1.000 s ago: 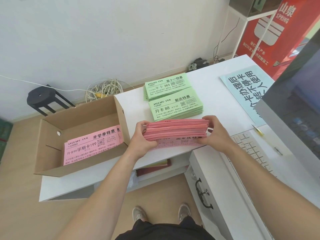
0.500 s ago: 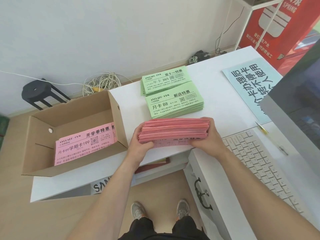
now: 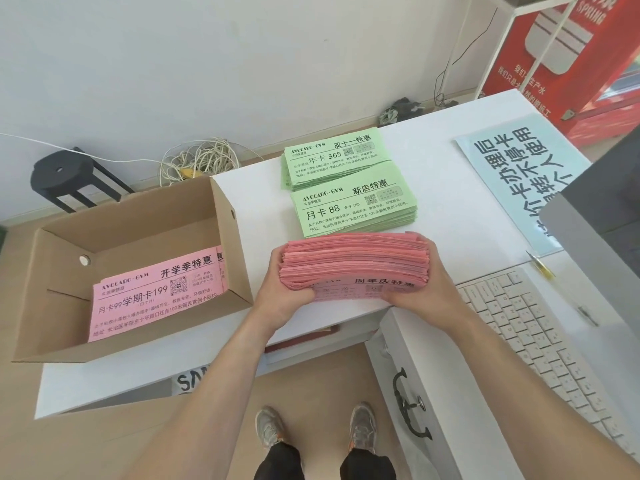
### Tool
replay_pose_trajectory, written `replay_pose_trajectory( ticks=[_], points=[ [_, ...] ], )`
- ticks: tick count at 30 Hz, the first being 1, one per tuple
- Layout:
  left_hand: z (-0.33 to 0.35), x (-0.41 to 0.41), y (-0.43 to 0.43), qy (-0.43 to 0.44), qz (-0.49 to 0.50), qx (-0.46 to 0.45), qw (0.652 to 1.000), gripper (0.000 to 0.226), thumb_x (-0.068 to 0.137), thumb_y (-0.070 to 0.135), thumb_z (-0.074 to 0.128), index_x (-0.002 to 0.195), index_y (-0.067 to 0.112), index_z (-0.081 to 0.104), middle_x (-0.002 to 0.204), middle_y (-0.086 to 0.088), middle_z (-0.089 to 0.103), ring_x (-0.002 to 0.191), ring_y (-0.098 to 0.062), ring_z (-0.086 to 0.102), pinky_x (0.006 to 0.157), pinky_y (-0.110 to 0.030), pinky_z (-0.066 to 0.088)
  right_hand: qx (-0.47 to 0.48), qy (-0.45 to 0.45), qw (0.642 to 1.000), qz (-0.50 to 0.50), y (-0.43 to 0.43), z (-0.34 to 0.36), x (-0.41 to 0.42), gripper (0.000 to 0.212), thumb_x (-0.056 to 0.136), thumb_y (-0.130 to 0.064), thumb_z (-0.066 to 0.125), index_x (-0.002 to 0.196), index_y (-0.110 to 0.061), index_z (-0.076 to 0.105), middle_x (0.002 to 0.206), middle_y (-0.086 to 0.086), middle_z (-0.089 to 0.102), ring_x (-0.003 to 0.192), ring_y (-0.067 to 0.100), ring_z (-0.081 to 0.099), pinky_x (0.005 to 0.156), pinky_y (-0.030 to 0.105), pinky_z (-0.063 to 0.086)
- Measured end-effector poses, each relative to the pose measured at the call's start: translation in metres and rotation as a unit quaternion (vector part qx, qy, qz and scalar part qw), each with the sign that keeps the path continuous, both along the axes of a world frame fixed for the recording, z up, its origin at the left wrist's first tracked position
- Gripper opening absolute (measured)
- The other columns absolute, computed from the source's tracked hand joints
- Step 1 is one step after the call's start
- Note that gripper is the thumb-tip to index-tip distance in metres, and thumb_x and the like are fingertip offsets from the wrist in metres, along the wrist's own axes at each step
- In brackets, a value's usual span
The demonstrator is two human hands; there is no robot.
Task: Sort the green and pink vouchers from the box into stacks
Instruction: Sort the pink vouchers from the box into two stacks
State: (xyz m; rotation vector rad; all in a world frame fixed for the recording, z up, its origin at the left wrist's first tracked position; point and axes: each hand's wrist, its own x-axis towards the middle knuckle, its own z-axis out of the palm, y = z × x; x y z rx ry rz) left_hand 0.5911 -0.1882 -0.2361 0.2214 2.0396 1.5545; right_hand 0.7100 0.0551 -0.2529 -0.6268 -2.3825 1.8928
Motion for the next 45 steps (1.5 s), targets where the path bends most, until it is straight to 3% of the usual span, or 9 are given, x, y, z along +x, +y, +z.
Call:
replay_pose_trajectory(
  ticks=[4,9,16,20,27,31,37,42,45],
  points=[
    [-0.002,-0.004,-0.001,0.0,-0.014,0.006,1.0,0.08,0.053,0.025,0.074,0.128,0.032,0.046,0.11,0.007,0.067,0.101,-0.005,0.064,0.081,-0.025,0.055,-0.018,-0.012,1.0,-0.011,0.001,-0.003,-0.004,0.102,0.067,-0.007,0.092,0.143,-0.034,0.029,0.122,-0.015,0.063,0.114,0.001,0.062,0.091,0.037,0.057],
    [-0.004,-0.01,0.001,0.01,-0.042,0.005,0.999,0.077,0.066,0.009,0.078,0.136,0.019,0.046,0.123,-0.005,0.067,0.114,-0.016,0.065,0.087,-0.03,0.058,-0.018,-0.017,0.999,-0.035,0.003,-0.007,-0.014,0.077,0.065,-0.007,0.093,0.126,-0.03,0.05,0.113,-0.01,0.071,0.109,0.004,0.066,0.096,0.041,0.055],
    [0.005,-0.004,-0.002,0.012,0.004,-0.037,0.999,0.064,0.073,0.0,0.078,0.129,0.022,0.056,0.114,0.001,0.073,0.107,-0.011,0.069,0.097,-0.039,0.055,0.008,-0.057,0.998,-0.008,0.002,0.021,-0.017,0.072,0.063,-0.017,0.094,0.121,-0.034,0.053,0.108,-0.013,0.073,0.1,0.001,0.069,0.088,0.033,0.056],
    [0.015,0.012,-0.011,-0.007,-0.003,-0.06,0.998,0.055,0.076,0.003,0.081,0.124,0.022,0.062,0.11,0.005,0.076,0.103,-0.007,0.071,0.094,-0.033,0.056,0.013,-0.114,0.992,0.055,0.007,0.04,-0.017,0.069,0.06,-0.019,0.09,0.12,-0.031,0.058,0.103,-0.013,0.076,0.095,0.005,0.072,0.093,0.04,0.057],
    [0.018,0.024,-0.018,0.039,0.049,-0.033,0.997,0.062,0.076,-0.004,0.08,0.117,0.035,0.054,0.105,0.008,0.073,0.097,0.0,0.069,0.077,-0.011,0.052,0.006,-0.018,1.0,0.024,-0.006,0.043,-0.011,0.074,0.067,-0.01,0.093,0.126,-0.031,0.054,0.113,-0.014,0.072,0.106,0.001,0.067,0.091,0.03,0.054],
    [0.0,0.027,-0.021,0.023,0.055,-0.015,0.998,0.069,0.063,0.01,0.08,0.122,0.03,0.051,0.109,0.002,0.072,0.101,-0.011,0.069,0.083,-0.021,0.053,-0.023,-0.006,1.0,0.01,-0.014,0.014,-0.004,0.078,0.066,-0.006,0.093,0.129,-0.026,0.052,0.117,-0.005,0.071,0.112,0.009,0.067,0.097,0.044,0.055],
    [-0.016,0.023,-0.018,0.044,0.039,-0.003,0.998,0.084,0.061,0.018,0.083,0.136,0.019,0.046,0.122,0.0,0.07,0.116,-0.014,0.066,0.098,-0.032,0.053,-0.041,0.006,0.999,0.001,-0.013,-0.01,-0.009,0.078,0.066,-0.005,0.091,0.131,-0.025,0.052,0.121,-0.001,0.07,0.117,0.014,0.065,0.101,0.049,0.052],
    [-0.004,0.022,-0.008,0.034,0.086,-0.039,0.995,0.065,0.073,-0.001,0.079,0.128,0.022,0.053,0.107,0.006,0.073,0.101,-0.004,0.069,0.077,-0.009,0.052,-0.018,-0.008,1.0,-0.014,-0.021,0.008,-0.012,0.072,0.067,-0.009,0.092,0.126,-0.03,0.056,0.113,-0.013,0.072,0.108,0.002,0.067,0.094,0.032,0.053],
    [0.006,0.019,-0.012,0.018,0.087,-0.081,0.993,0.052,0.075,0.007,0.085,0.118,0.024,0.061,0.103,0.008,0.076,0.093,-0.001,0.071,0.078,-0.014,0.054,0.02,-0.081,0.996,0.029,-0.01,0.032,-0.016,0.066,0.063,-0.02,0.094,0.119,-0.034,0.061,0.103,-0.02,0.075,0.095,-0.005,0.069,0.085,0.025,0.053]
  ],
)
